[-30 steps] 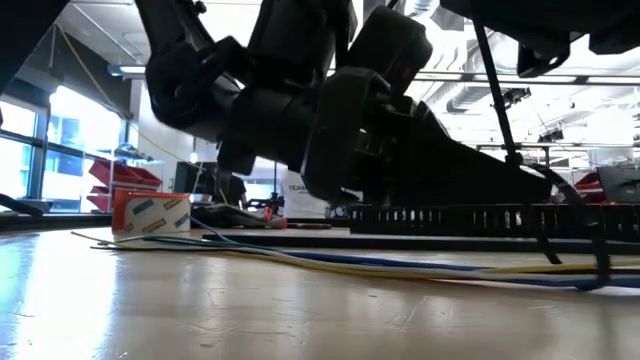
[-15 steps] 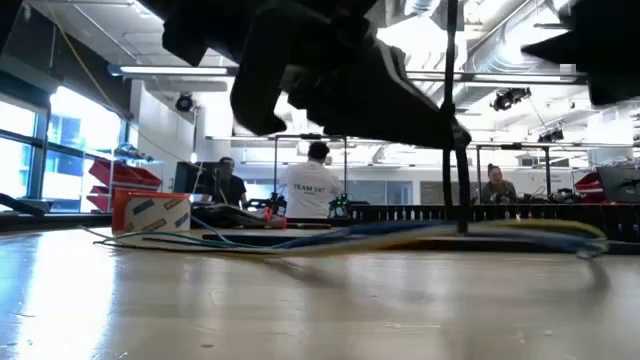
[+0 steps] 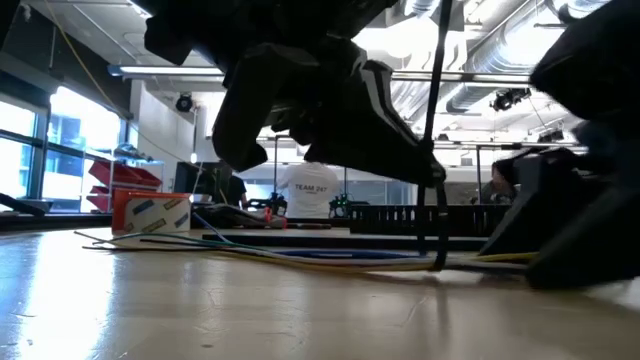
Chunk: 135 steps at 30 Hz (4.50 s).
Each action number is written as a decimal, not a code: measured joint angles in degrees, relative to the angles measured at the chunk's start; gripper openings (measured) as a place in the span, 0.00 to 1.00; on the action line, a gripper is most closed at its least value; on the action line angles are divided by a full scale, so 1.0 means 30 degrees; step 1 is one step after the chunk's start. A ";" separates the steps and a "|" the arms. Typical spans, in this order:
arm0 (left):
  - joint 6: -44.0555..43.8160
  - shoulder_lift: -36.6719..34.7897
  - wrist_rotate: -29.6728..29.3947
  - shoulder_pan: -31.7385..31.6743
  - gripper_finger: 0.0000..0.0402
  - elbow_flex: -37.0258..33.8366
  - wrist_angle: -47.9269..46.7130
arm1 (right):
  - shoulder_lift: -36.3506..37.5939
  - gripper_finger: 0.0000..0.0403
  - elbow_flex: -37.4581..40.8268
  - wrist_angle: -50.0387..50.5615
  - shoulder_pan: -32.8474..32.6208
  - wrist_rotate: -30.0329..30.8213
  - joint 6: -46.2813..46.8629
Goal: Ziptie cables
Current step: Wrap the colored cables with the black zip tie
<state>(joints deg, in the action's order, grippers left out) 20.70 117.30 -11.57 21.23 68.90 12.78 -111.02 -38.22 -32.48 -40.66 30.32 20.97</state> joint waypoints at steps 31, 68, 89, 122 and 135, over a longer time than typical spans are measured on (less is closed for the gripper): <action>-0.4199 0.1731 -0.8089 0.1676 0.00 -0.0020 0.2040 | 0.4264 0.25 0.0005 1.2182 0.1001 0.0702 -0.1615; 0.6239 0.5005 -1.8073 0.2142 0.00 0.0342 1.1210 | 0.1907 0.54 -0.8552 1.7112 0.1474 0.7972 0.9675; 0.6213 0.5005 -1.8178 0.2448 0.00 0.0357 1.1225 | 0.0962 0.02 -0.8539 1.8909 0.0552 0.8171 1.1948; 0.2112 0.0488 -0.3349 0.0270 0.33 0.0131 0.1729 | -0.0087 0.00 -0.8466 1.9369 -0.0381 0.7393 1.3001; 0.0469 0.0583 -0.0105 -0.1267 0.15 0.0131 0.0948 | -0.0087 0.00 -0.8480 1.9103 -0.0461 0.7401 1.2357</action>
<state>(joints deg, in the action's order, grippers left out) 22.11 119.04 -11.88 17.43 69.30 15.63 -111.28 -63.66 24.83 -42.04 52.52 58.04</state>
